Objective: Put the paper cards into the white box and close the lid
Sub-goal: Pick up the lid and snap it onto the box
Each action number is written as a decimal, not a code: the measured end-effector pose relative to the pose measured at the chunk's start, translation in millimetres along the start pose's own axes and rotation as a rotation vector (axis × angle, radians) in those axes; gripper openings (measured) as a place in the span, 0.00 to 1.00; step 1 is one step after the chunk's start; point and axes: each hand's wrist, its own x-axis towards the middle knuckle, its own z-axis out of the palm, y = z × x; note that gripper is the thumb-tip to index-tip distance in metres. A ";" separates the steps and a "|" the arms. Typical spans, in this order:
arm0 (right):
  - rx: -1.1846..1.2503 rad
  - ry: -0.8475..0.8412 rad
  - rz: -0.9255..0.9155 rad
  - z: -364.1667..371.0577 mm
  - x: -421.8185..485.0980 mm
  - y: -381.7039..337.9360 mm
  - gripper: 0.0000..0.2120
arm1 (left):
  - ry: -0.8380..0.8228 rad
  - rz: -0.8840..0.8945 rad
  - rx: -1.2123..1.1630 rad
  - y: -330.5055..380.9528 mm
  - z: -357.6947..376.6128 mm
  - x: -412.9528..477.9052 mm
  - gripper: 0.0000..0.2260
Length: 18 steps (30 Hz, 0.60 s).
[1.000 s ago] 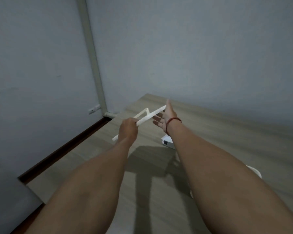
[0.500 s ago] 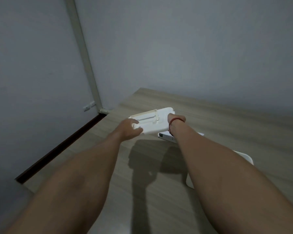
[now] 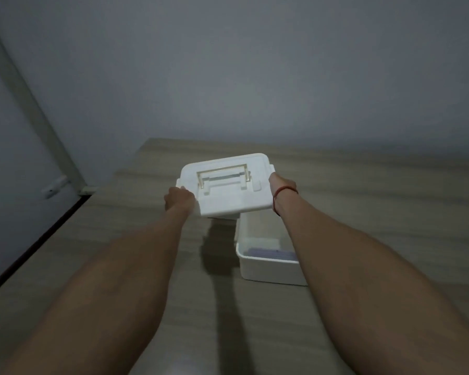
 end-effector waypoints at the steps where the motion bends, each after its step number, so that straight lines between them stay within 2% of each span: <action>1: 0.005 0.042 -0.002 -14.9 -5.6 -4.0 0.24 | -0.011 0.007 -0.017 7.1 12.8 -7.0 0.21; 9: -0.162 0.374 0.013 -111.5 15.2 11.1 0.23 | -0.281 0.037 0.041 35.1 106.9 -54.2 0.22; 14: -0.261 0.417 0.053 -136.4 30.7 33.6 0.20 | -0.300 0.078 0.175 22.1 140.9 -63.6 0.21; 18: -0.319 0.401 0.090 -139.9 41.0 51.0 0.18 | -0.175 0.136 0.214 18.4 151.8 -70.1 0.19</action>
